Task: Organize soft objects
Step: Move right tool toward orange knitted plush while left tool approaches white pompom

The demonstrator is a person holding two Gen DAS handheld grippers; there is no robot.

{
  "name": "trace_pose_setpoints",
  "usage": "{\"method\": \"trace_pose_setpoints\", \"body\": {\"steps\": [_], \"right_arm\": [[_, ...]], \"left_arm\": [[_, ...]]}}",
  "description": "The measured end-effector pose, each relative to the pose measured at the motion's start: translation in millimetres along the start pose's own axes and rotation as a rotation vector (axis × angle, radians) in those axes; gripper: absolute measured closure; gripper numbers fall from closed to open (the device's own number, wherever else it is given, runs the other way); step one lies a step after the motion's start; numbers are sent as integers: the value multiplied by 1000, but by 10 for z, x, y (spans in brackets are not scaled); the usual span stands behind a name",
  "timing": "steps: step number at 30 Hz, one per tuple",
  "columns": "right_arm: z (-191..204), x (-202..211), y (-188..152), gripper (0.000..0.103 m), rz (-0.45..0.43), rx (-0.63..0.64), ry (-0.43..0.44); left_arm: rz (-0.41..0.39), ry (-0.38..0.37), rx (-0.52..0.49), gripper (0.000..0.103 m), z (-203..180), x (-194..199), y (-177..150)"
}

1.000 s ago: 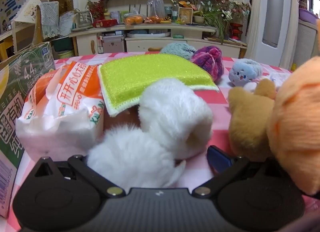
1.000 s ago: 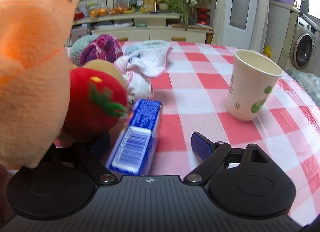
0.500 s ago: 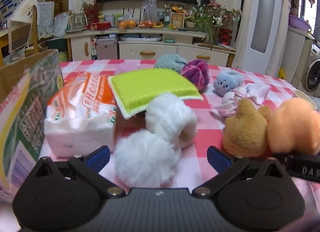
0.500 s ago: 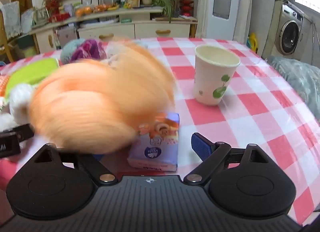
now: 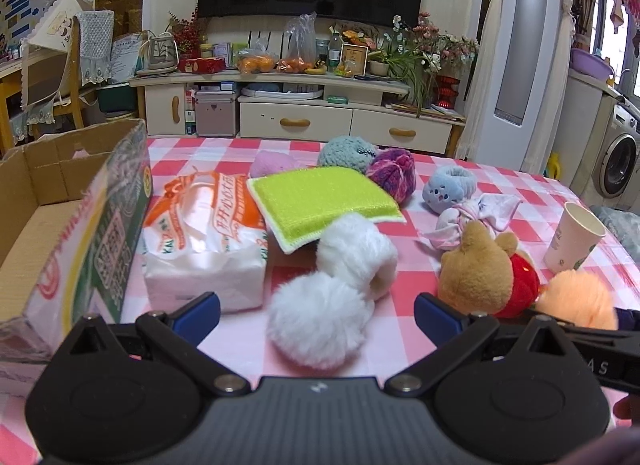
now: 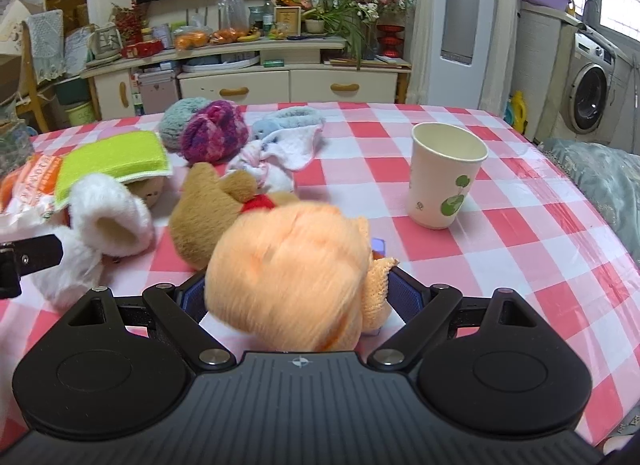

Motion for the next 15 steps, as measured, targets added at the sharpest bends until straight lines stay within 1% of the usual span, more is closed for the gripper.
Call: {"method": "trace_pose_setpoints", "body": {"steps": [3, 9, 15], "right_arm": [[21, 51, -21, 0, -1, 4, 38], [254, 137, -118, 0, 27, 12, 133], [317, 241, -112, 0, 17, 18, 145]], "left_arm": [[-4, -3, 4, 1, 69, 92, -2], [-17, 10, 19, 1, 250, 236, 10], [-18, 15, 32, 1, 425, 359, 13]]}}
Point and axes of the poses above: each gripper's, at about its wrist camera, not at the fingertips, and x roughly against the way its jaws point, z to its left, y to its top, the point moved 7 cm from there along -x, roughly the way its jaws point
